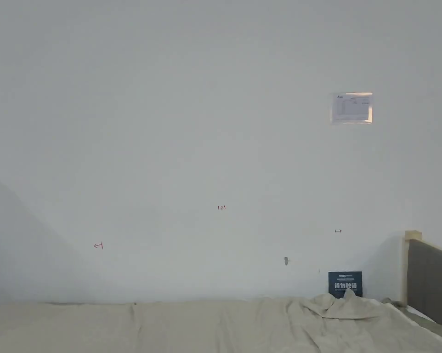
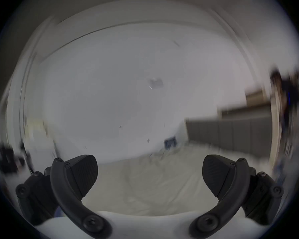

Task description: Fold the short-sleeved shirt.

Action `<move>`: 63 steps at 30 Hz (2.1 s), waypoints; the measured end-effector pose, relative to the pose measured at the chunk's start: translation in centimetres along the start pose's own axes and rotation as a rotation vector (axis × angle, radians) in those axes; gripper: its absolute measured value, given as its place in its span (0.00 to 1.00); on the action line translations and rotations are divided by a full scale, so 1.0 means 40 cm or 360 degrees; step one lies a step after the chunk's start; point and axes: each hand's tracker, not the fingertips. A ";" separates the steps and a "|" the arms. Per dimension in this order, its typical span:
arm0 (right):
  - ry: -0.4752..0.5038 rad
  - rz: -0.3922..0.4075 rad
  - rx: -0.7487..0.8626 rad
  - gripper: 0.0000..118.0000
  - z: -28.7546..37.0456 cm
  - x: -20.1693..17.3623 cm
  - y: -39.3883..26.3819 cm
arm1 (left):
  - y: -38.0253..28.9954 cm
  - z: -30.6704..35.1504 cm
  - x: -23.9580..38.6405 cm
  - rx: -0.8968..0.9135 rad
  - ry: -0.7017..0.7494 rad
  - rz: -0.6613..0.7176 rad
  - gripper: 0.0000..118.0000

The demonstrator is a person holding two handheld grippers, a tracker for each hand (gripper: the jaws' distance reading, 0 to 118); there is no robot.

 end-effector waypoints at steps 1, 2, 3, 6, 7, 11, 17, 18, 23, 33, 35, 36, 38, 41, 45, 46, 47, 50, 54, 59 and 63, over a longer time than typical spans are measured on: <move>0.0017 0.0129 0.0055 1.00 0.008 -0.021 -0.006 | -0.015 0.004 -0.007 0.0036 0.0062 0.0018 1.00; 0.0049 0.0246 0.0104 1.00 0.015 -0.043 -0.014 | -0.031 0.007 -0.014 0.0050 0.0114 0.0057 1.00; 0.0101 0.0167 0.0023 1.00 0.013 -0.049 -0.018 | -0.049 0.005 -0.012 0.0045 0.0163 0.0017 1.00; 0.0278 -0.0063 -0.0223 1.00 0.001 -0.043 -0.039 | -0.063 0.003 -0.014 0.0007 0.0243 -0.0041 1.00; 0.0300 -0.0114 -0.0256 1.00 -0.001 -0.043 -0.045 | -0.064 0.004 -0.013 0.0005 0.0252 -0.0048 1.00; 0.0193 -0.0097 -0.0236 1.00 0.002 -0.035 -0.058 | -0.061 0.013 -0.019 0.0024 0.0208 -0.0023 1.00; 0.0148 -0.0029 -0.0221 1.00 0.001 -0.043 -0.045 | -0.062 0.004 -0.038 -0.0033 0.0203 0.0107 1.00; 0.0151 -0.0030 -0.0220 1.00 -0.004 -0.039 -0.044 | -0.063 0.003 -0.041 -0.0037 0.0211 0.0129 1.00; 0.0144 -0.0036 -0.0227 1.00 -0.020 -0.046 -0.050 | -0.060 0.000 -0.047 -0.0041 0.0225 0.0134 0.98; 0.0148 -0.0032 -0.0155 0.22 0.009 -0.041 -0.008 | -0.058 0.005 -0.037 0.0008 0.0189 0.0069 0.21; 0.0090 -0.0047 -0.0160 0.21 -0.002 -0.040 -0.007 | -0.057 0.008 -0.038 0.0032 0.0225 0.0067 0.07; 0.0115 -0.0120 -0.0148 0.15 0.009 -0.029 -0.005 | -0.055 0.010 -0.039 0.0042 0.0238 0.0063 0.05; 0.0160 -0.0227 -0.0176 0.07 0.002 -0.018 -0.004 | -0.052 0.012 -0.040 0.0054 0.0245 0.0056 0.02; 0.0134 -0.0200 -0.0161 0.02 0.008 -0.001 -0.006 | -0.050 0.016 -0.041 0.0094 0.0281 0.0028 0.00; 0.0108 -0.0177 -0.0140 0.02 0.009 -0.007 -0.002 | -0.045 0.019 -0.034 0.0119 0.0258 0.0017 0.00; 0.0105 -0.0168 -0.0140 0.02 0.007 -0.010 -0.002 | -0.044 0.019 -0.033 0.0121 0.0235 0.0027 0.00; 0.0098 -0.0159 -0.0136 0.02 0.006 -0.013 -0.004 | -0.043 0.021 -0.031 0.0125 0.0245 0.0025 0.00; 0.0100 -0.0158 -0.0141 0.02 0.009 -0.015 -0.001 | -0.040 0.018 -0.029 0.0114 0.0231 0.0028 0.00; 0.0104 -0.0162 -0.0162 0.02 0.007 -0.011 -0.008 | -0.044 0.017 -0.028 0.0100 0.0203 0.0044 0.00; 0.0100 -0.0162 -0.0175 0.02 0.004 -0.006 -0.010 | -0.058 -0.009 -0.048 0.0080 0.0207 0.0055 0.00; 0.0122 -0.0155 -0.0193 0.02 0.002 -0.017 -0.011 | -0.050 0.001 -0.073 0.0059 0.0198 0.0045 0.00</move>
